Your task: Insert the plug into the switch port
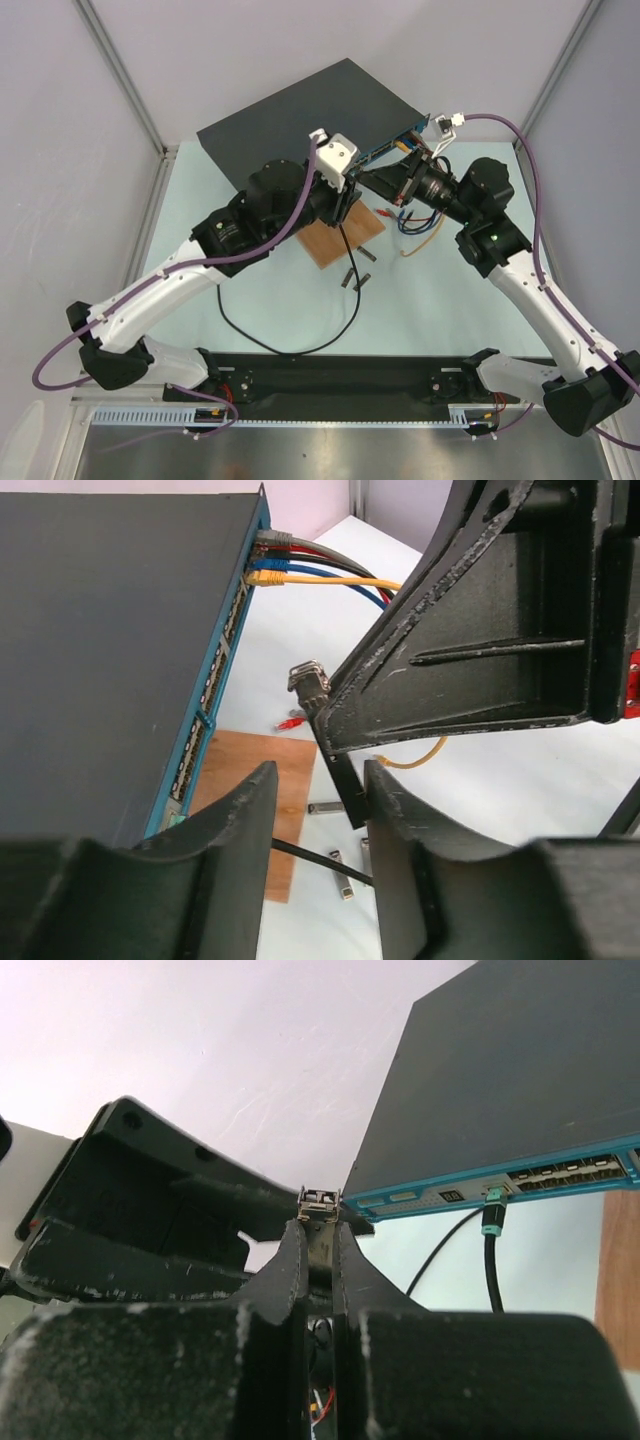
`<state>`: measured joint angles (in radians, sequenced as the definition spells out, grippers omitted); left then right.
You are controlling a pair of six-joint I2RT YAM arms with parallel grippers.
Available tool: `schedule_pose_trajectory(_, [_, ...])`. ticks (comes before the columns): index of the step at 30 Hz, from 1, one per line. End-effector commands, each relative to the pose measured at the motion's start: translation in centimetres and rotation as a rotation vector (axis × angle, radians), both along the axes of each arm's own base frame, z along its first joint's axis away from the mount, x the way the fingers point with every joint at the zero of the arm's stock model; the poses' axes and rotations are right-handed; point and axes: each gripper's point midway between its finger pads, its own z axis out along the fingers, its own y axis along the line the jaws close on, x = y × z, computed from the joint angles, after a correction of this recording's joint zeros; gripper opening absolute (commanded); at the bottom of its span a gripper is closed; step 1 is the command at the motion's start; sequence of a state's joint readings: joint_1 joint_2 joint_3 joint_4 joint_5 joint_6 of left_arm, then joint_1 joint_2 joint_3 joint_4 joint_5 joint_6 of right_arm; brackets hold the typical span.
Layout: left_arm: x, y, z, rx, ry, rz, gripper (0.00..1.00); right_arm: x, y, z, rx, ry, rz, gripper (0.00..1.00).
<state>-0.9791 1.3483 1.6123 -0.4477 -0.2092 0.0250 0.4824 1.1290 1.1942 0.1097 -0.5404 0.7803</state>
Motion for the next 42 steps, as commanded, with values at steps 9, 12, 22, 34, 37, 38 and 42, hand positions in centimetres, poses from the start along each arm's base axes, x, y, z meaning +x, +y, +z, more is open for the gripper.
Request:
schedule_pose_trajectory(9, [-0.2, 2.1, 1.3, 0.076, -0.139, -0.012, 0.00, -2.4, -2.0, 1.0, -0.130, -0.144, -0.007, 0.63])
schedule_pose_trajectory(12, [-1.5, 3.6, 1.1, 0.162, -0.248, -0.076, 0.00, -3.1, -4.3, -0.5, -0.239, -0.134, 0.018, 0.78])
schedule_pose_trajectory(22, [-8.2, 5.9, -0.9, 0.424, -0.729, -0.439, 0.00, -7.0, -6.6, -2.3, -0.427, -0.136, 0.285, 0.92])
schedule_pose_trajectory(34, [-9.2, 5.9, -4.3, 0.798, -1.133, -0.480, 0.00, -10.2, -4.8, -4.5, -0.607, -0.220, 0.300, 0.88])
schedule_pose_trajectory(37, [-9.5, 5.5, -4.8, 0.830, -1.174, -0.479, 0.00, -9.6, -4.3, -5.4, -0.623, -0.201, 0.294, 0.88])
schedule_pose_trajectory(38, [-9.5, 5.6, -4.9, 0.852, -1.189, -0.469, 0.00, -9.5, -4.0, -5.4, -0.631, -0.218, 0.286, 0.88])
schedule_pose_trajectory(42, [-10.1, 5.3, -5.4, 0.879, -1.236, -0.470, 0.00, -8.5, -3.1, -6.3, -0.704, -0.259, 0.267, 0.88])
